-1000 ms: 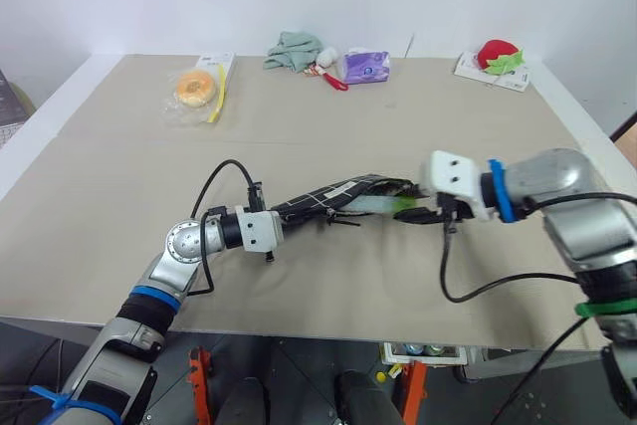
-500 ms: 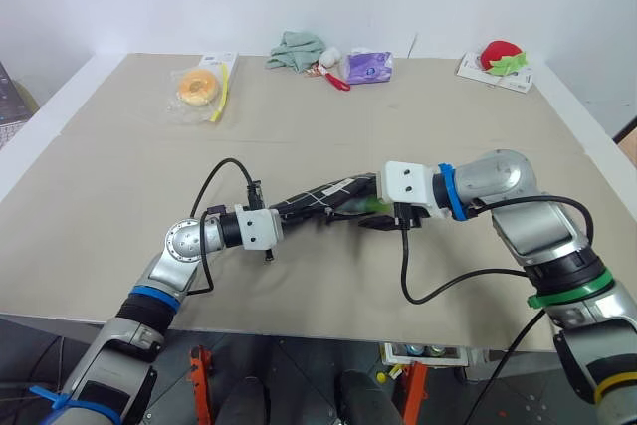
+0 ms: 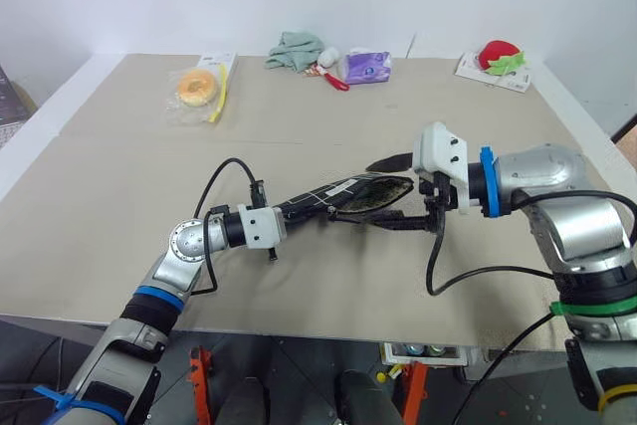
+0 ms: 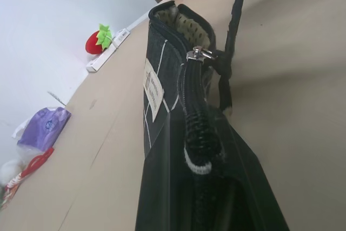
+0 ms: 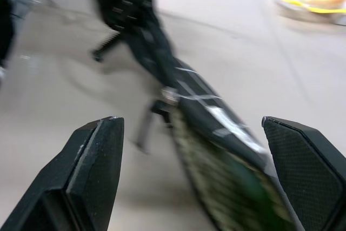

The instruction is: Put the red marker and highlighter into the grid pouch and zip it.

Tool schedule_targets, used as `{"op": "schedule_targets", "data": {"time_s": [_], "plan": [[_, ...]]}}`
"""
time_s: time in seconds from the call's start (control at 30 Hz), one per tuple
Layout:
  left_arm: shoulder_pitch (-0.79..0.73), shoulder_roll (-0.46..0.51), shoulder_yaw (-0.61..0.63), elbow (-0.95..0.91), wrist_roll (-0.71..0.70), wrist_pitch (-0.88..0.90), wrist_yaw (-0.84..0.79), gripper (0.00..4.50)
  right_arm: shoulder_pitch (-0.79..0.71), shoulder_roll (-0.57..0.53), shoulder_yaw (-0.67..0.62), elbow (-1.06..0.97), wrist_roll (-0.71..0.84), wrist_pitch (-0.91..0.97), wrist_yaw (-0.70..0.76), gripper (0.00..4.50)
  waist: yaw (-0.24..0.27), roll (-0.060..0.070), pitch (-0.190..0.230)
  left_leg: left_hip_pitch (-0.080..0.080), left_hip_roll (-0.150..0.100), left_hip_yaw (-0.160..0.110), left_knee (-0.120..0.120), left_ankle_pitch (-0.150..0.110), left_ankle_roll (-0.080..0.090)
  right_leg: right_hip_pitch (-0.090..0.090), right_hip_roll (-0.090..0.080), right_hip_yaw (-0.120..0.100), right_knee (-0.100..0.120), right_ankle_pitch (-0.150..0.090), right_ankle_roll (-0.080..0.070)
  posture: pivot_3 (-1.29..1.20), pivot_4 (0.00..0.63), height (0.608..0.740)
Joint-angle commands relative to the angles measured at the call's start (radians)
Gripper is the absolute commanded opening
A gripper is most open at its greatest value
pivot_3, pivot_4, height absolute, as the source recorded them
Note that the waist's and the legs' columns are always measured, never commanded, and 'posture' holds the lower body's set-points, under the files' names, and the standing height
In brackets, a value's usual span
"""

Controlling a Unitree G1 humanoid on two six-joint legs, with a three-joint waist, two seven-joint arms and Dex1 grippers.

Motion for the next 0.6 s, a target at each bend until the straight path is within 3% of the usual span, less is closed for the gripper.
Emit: {"op": "schedule_targets", "data": {"time_s": [0.03, 0.2, 0.23, 0.3, 0.53, 0.6], "plan": [[-0.015, -0.003, 0.022, -0.039, -0.029, -0.001, -0.004, 0.0, 0.001, 0.009, 0.034, -0.052, 0.001, 0.004, -0.016, 4.4, 0.0, 0.0, 0.0, 0.0, 0.0, 0.0, 0.0, 0.0, 0.0, 0.0, 0.0, 0.0, 0.0, 0.0, 0.0, 0.0, 0.15, 0.74], [-0.016, -0.003, 0.024, -0.044, -0.029, 0.004, -0.004, 0.0, -0.005, 0.025, 0.102, -0.01, -0.068, -0.04, -0.052, 4.4, 0.001, 0.0, 0.0, 0.0, 0.0, 0.0, 0.0, 0.0, 0.0, 0.0, 0.0, 0.0, 0.0, -0.001, 0.001, 0.0, 0.15, 0.74], [-0.015, -0.003, 0.024, -0.046, -0.029, 0.005, -0.003, 0.0, -0.006, 0.026, 0.11, 0.0, -0.078, -0.051, -0.055, 4.18, 0.001, 0.0, 0.0, 0.0, 0.0, 0.0, 0.0, 0.0, 0.0, 0.0, 0.0, 0.0, 0.0, -0.001, 0.001, 0.0, 0.15, 0.74], [-0.012, -0.002, 0.025, -0.051, -0.029, 0.007, -0.002, 0.0, -0.008, 0.031, 0.114, 0.01, -0.084, -0.059, -0.058, 3.56, 0.001, 0.0, 0.0, 0.0, 0.0, 0.0, 0.0, 0.0, 0.0, 0.0, 0.0, 0.0, 0.0, 0.0, 0.001, 0.0, 0.15, 0.74], [-0.005, 0.001, 0.028, -0.066, -0.027, 0.016, 0.003, 0.0, -0.016, 0.03, 0.112, 0.03, -0.086, -0.076, -0.048, 0.12, 0.001, 0.0, 0.0, 0.0, 0.0, 0.0, 0.0, 0.0, 0.0, 0.0, 0.0, 0.0, 0.0, 0.0, 0.001, 0.0, 0.15, 0.74], [-0.005, 0.002, 0.029, -0.066, -0.027, 0.016, 0.003, 0.0, -0.018, 0.032, 0.099, 0.028, -0.07, -0.067, -0.045, 0.05, 0.001, 0.0, 0.0, 0.0, 0.0, 0.0, 0.0, 0.0, 0.0, 0.0, 0.0, 0.0, 0.0, 0.0, 0.001, 0.0, 0.15, 0.74]]}}
